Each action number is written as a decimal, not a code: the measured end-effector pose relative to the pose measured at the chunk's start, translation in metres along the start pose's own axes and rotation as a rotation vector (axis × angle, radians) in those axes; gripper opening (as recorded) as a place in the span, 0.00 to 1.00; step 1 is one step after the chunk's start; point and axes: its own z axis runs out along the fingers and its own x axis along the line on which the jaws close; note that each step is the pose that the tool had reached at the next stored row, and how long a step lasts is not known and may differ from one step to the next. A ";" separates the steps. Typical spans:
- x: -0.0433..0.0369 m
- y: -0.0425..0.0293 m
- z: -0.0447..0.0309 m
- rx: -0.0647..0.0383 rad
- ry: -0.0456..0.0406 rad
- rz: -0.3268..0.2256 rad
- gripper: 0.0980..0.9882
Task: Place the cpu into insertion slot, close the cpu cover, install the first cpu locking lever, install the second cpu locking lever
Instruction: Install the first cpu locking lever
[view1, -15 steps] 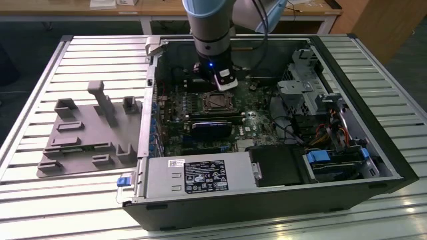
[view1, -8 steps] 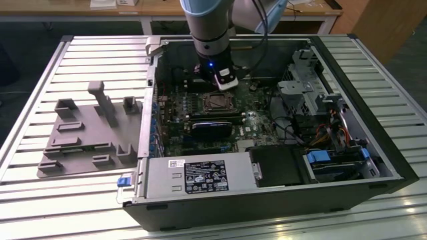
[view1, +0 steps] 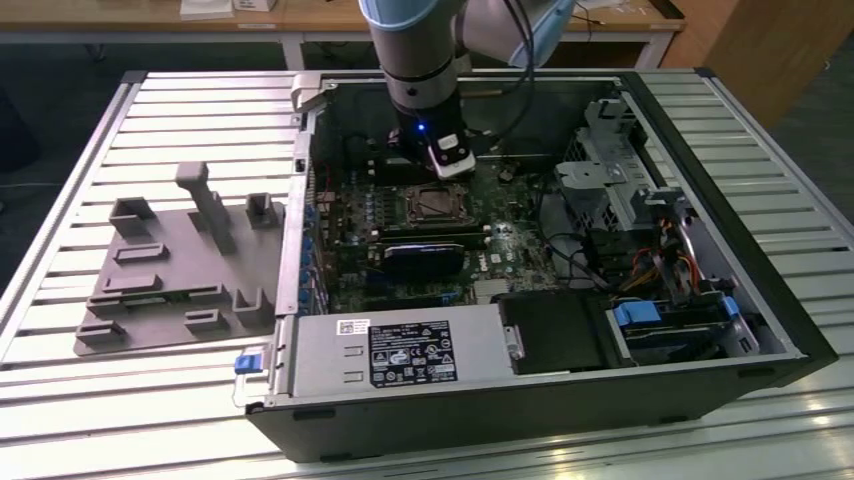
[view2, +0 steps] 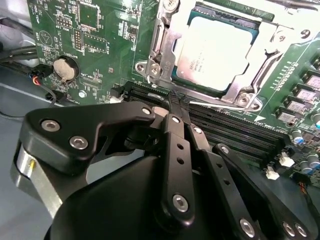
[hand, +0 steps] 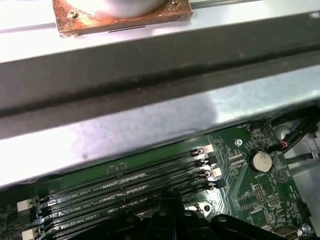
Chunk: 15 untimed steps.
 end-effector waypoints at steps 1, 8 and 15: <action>0.0004 0.0000 0.0000 0.003 -0.0016 -0.001 0.00; 0.0047 0.0006 0.0002 0.013 -0.0103 -0.005 0.00; 0.0056 0.0003 0.0022 0.017 -0.0165 -0.009 0.00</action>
